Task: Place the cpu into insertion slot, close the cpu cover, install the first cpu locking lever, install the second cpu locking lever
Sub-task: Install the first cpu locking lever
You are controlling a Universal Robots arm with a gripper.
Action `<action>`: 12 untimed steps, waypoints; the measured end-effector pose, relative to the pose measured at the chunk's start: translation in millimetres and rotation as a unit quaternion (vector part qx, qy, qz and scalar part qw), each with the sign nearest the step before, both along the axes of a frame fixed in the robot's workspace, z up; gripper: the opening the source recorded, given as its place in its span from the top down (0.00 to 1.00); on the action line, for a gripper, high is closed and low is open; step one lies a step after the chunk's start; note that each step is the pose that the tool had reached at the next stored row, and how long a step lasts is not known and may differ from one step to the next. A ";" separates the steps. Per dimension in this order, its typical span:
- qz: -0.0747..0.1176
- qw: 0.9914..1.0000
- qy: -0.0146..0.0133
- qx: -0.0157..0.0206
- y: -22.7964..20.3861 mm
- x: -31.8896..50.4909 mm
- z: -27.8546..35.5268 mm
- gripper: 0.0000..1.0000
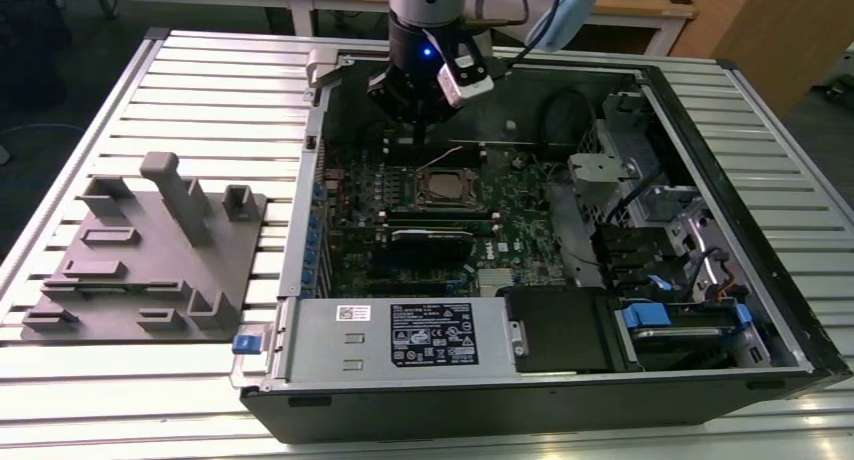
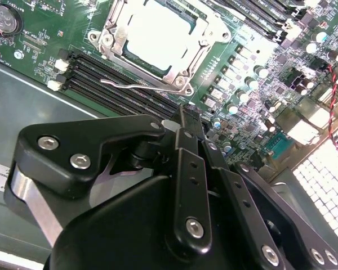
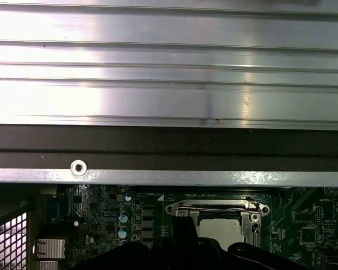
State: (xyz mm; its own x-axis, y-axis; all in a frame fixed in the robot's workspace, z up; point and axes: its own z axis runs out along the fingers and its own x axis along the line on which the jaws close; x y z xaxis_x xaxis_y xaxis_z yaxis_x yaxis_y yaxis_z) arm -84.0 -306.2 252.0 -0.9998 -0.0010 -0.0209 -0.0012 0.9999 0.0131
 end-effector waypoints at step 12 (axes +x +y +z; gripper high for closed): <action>-0.013 0.998 0.000 0.066 -18.2 5.7 -9.2 0.89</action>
State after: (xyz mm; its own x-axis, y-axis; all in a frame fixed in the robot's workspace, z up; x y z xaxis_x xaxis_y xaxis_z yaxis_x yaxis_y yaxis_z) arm -78.2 -324.4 242.8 -0.9995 0.0269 -0.0188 0.0239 0.9891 0.1454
